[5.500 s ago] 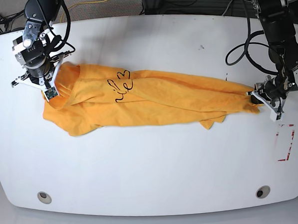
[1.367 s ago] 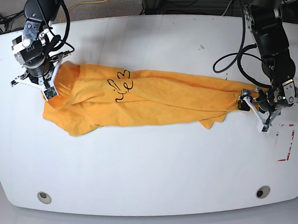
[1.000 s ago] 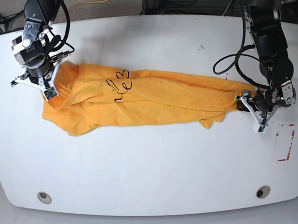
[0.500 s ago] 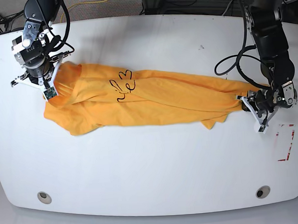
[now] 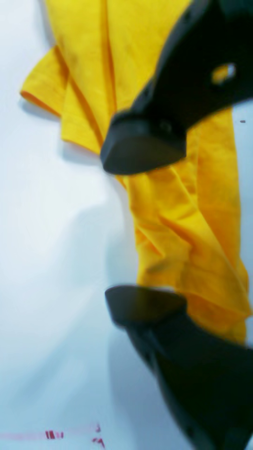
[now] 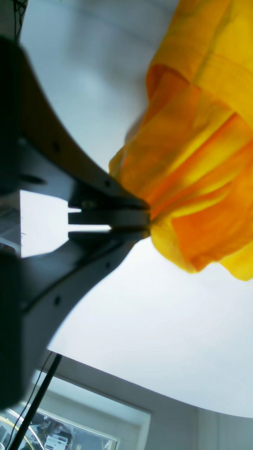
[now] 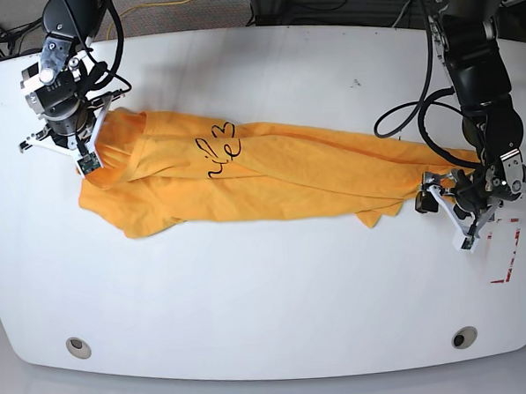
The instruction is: Fold the T-shirt properly
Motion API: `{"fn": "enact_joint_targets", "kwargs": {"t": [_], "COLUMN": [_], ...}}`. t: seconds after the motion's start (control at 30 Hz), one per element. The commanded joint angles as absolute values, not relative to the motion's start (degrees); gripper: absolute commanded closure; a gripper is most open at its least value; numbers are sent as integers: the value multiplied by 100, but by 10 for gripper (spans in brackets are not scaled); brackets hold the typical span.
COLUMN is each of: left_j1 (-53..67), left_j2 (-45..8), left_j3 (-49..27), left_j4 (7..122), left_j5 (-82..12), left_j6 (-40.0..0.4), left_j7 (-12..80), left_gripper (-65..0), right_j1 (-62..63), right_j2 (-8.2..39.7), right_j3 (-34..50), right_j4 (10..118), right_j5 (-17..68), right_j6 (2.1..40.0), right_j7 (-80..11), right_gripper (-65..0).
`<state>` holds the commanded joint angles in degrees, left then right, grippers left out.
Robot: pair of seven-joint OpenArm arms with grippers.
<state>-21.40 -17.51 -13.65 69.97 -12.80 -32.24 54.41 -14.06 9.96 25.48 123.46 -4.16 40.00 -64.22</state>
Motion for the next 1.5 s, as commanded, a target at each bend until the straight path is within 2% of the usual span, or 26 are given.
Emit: {"fn": "enact_joint_targets", "kwargs": {"t": [0.17,0.23,0.3,0.47,0.77,0.83,1.1,1.17,1.23,1.3,1.37,1.5], "left_j1": [-2072,-2048,-2023,-1930,-1825,-1721,-1687,-1683,-1683,-1688,-1644,-1611], "left_j2": [-1753,-1753,-1749,-1749,-1801,-1786,-1789,-1784,-1774,-1726,-1723,-1705], "left_j3": [-1351,-1348,-1339,-1293,-1382,-1588,-1668,-1653,-1639,-1644,-1644,-1632], "left_j4": [7459,7615,7760,8218,9210,9854,9923,9867,9833,9691,9690,9616], "left_j5": [-1311,-1315,-1319,-1369,-1415,-1409,-1417,-1393,-1372,-1343,-1349,-1356], "left_j6": [-3140,-3140,-3154,-3151,-3141,-3127,-3015,-2964,-2914,-2957,-2967,-2991], "left_j7": [5687,5792,5872,6132,6843,7520,7545,7439,7344,7106,6972,6818], "left_gripper": [-132,-68,-33,-1,0,0,0,-86,-206,-368,-425,-428], "right_j1": [-1365,-1353,-1351,-1346,-1324,-1320,-1322,-1334,-1335,-1376,-1373,-1380], "right_j2": [984,983,984,972,957,943,929,931,933,958,959,960], "right_j3": [2548,2547,2546,2561,2565,2563,2540,2526,2532,2544,2539,2540], "right_j4": [12321,12318,12318,12321,12324,12310,12329,12332,12330,12327,12330,12320], "right_j5": [-417,-417,-415,-422,-448,-478,-480,-466,-446,-446,-441,-453], "right_j6": [4000,4000,4000,4000,4000,4000,4000,4000,4000,4000,4000,4000], "right_j7": [-6443,-6437,-6438,-6424,-6429,-6436,-6407,-6413,-6407,-6376,-6377,-6389], "right_gripper": [0,0,0,0,0,0,0,0,0,0,0,0]}}
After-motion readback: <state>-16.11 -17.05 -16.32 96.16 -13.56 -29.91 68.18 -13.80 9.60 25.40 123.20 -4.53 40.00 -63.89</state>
